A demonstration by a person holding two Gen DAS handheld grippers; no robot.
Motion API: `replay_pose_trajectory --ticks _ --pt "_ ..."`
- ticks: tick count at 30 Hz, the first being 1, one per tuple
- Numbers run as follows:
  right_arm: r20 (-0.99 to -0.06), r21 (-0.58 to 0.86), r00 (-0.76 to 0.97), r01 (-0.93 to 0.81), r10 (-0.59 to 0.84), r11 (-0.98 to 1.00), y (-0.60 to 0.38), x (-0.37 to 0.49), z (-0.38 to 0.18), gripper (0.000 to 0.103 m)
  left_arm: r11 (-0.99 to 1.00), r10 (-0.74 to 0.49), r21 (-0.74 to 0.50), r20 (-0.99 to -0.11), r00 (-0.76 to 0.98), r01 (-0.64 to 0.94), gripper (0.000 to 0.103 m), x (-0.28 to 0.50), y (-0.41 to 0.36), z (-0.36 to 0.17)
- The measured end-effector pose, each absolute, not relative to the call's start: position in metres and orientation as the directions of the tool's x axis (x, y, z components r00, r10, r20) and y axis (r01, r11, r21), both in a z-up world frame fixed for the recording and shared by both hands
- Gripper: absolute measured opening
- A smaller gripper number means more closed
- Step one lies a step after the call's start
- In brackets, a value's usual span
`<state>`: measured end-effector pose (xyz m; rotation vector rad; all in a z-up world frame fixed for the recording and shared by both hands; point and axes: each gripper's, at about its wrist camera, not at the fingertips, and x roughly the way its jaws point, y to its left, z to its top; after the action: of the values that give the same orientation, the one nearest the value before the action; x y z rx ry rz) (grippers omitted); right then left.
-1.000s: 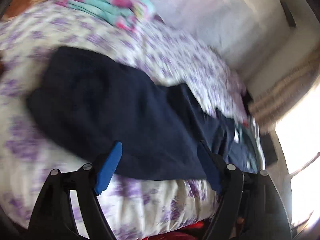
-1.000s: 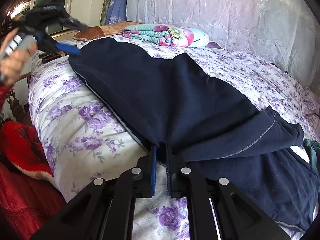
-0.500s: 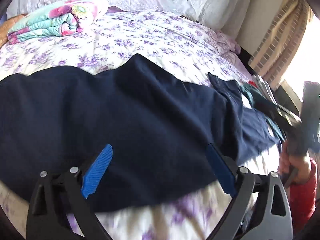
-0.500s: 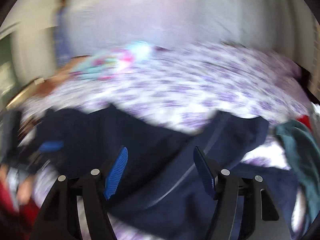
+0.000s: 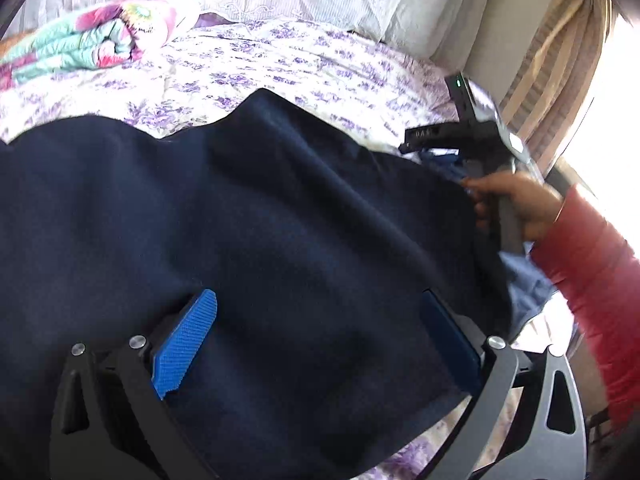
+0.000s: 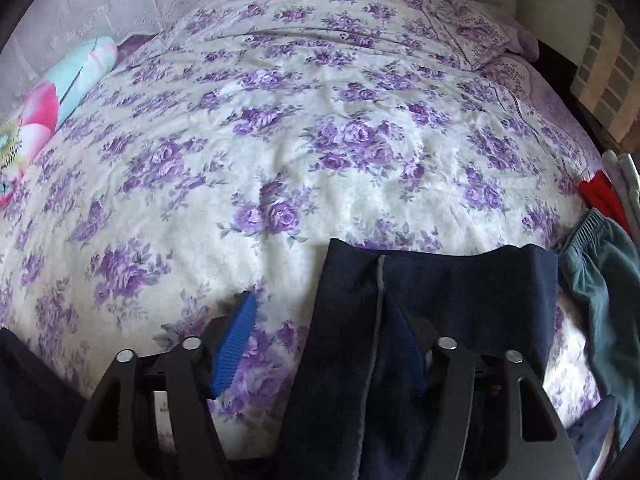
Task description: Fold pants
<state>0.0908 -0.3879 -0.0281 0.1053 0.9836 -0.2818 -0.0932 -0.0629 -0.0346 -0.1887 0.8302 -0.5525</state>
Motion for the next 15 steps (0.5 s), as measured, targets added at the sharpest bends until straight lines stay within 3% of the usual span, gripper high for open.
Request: replay_pose_trajectory --ticks 2,7,11,15 --pt "-0.837 -0.040 0.515 0.279 -0.184 0.960 -0.391 0.083 -0.022 0.052 0.832 -0.553 -0.392 -0.635 0.539 0.391 0.098 -0.090 -0.061 -0.034" --pt "-0.840 -0.021 0.517 0.278 -0.168 0.960 -0.406 0.080 -0.015 0.022 0.828 -0.560 -0.399 -0.628 0.541 0.394 0.098 -0.086 -0.061 -0.034" --pt "-0.804 0.050 0.583 0.268 -0.121 0.962 -0.409 0.066 -0.003 0.014 0.822 -0.568 -0.408 -0.622 0.538 0.396 0.098 -0.083 -0.060 -0.034" --pt "-0.720 0.278 0.693 0.255 0.025 0.926 -0.436 0.026 0.020 0.013 0.821 -0.571 -0.411 -0.621 0.538 0.397 0.098 -0.084 -0.060 -0.034"
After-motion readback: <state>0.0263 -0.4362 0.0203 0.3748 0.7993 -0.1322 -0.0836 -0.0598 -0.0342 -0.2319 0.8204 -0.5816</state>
